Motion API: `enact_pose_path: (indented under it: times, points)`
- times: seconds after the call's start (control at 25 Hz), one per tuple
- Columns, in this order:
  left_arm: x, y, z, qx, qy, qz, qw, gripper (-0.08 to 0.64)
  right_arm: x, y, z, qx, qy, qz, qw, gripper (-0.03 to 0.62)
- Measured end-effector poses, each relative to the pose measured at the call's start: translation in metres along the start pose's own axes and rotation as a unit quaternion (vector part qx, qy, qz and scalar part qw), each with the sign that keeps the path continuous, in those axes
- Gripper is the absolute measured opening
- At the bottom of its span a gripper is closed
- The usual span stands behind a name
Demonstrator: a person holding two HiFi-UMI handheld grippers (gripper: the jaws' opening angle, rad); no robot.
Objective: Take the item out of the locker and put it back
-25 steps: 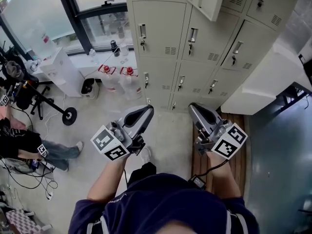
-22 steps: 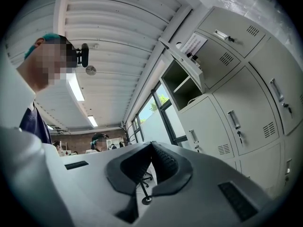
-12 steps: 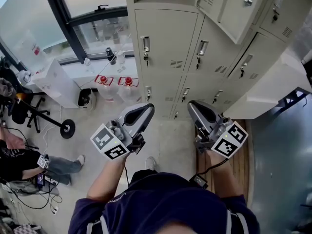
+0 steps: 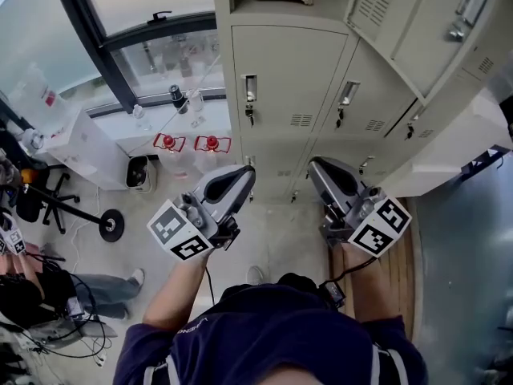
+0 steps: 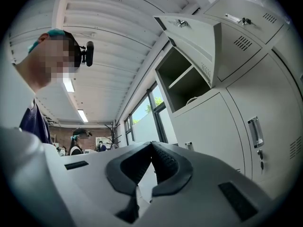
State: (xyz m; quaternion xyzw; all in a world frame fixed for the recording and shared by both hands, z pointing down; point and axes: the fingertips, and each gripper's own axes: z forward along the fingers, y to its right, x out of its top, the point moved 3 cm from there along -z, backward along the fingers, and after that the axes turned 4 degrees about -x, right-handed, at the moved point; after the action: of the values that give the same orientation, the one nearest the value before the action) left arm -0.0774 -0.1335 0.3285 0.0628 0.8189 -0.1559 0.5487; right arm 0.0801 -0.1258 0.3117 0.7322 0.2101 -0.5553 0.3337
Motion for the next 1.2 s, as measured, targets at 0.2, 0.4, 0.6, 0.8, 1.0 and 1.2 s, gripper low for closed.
enact_pose_path:
  times: [0.2,0.4,0.6,0.8,1.0,1.2]
  points:
    - [0.006,-0.022,0.009,-0.004,0.003,-0.007,1.0,0.002,0.014,0.009,0.025,-0.003,-0.002,-0.025,1.0,0.005]
    - [0.015,-0.048,0.025,0.0,0.008,-0.008,0.9999,0.003,0.035,0.029,0.053,-0.001,0.003,-0.047,0.999,0.005]
    - [0.026,-0.077,0.041,0.003,0.017,0.001,0.9999,0.002,0.05,0.048,0.08,0.007,0.009,-0.07,0.997,0.005]
    - [0.031,-0.107,0.066,0.008,0.023,0.011,0.9996,0.002,0.067,0.07,0.105,0.017,0.01,-0.1,0.995,0.005]
    - [0.036,-0.128,0.084,0.014,0.038,0.018,0.999,0.003,0.086,0.08,0.129,0.032,0.012,-0.152,0.988,0.005]
    - [0.036,-0.142,0.093,0.009,0.042,0.013,0.999,0.003,0.112,0.079,0.152,0.036,0.026,-0.194,0.98,0.005]
